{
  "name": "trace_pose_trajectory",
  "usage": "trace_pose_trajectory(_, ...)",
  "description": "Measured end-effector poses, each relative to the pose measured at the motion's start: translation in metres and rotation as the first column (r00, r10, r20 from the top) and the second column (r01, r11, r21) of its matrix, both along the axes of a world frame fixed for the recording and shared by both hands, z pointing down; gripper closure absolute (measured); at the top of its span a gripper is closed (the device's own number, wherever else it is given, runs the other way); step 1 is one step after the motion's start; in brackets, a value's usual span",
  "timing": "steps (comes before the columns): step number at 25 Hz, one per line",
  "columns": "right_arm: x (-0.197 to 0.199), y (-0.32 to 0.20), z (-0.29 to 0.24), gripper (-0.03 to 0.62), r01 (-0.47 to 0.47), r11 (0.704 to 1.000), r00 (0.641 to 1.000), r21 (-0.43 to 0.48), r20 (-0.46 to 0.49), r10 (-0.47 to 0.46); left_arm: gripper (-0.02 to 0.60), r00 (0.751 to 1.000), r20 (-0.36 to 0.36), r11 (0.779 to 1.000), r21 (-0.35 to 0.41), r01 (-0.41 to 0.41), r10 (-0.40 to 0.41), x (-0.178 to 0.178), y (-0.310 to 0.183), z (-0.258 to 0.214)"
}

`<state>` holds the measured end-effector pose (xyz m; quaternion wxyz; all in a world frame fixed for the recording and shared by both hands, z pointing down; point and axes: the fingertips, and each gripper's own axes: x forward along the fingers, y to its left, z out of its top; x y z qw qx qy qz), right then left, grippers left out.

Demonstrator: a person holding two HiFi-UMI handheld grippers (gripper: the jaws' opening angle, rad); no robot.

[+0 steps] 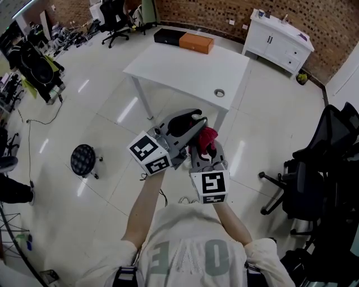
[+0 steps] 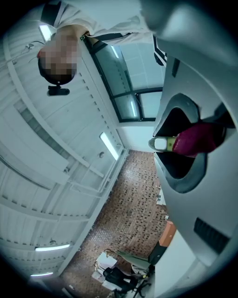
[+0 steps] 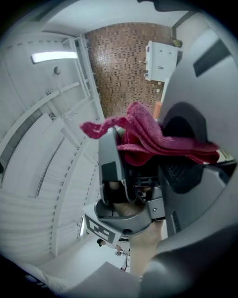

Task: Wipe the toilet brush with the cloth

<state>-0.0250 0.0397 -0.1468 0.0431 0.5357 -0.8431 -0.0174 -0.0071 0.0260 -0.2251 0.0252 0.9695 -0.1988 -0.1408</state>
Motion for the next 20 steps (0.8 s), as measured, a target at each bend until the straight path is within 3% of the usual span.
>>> trace_pose_trajectory(9, -0.008, 0.001, 0.001, 0.562, 0.029, 1.000, 0.999, 0.012, -0.022, -0.029, 0.472, 1.000, -0.004, 0.999, -0.035, -0.025, 0.025, -0.003, -0.003, 0.013)
trace_pose_trajectory(12, -0.004, 0.003, 0.012, 0.562, 0.033, 0.999, 0.998, 0.008, -0.050, -0.033, 0.472, 0.999, -0.042, 0.999, -0.015, -0.036, 0.035, -0.004, -0.005, 0.013)
trace_pose_trajectory(16, 0.008, 0.013, 0.038, 0.562, 0.023, 0.998, 0.998, -0.058, -0.052, -0.026, 0.472, 0.993, -0.087, 0.997, 0.014, -0.079, 0.079, -0.015, -0.004, 0.010)
trace_pose_trajectory(20, 0.037, 0.015, 0.086, 0.562, -0.014, 0.986, 0.988, -0.167, -0.153, -0.011, 0.472, 0.993, -0.072, 0.995, 0.021, -0.096, 0.097, -0.023, -0.008, 0.013)
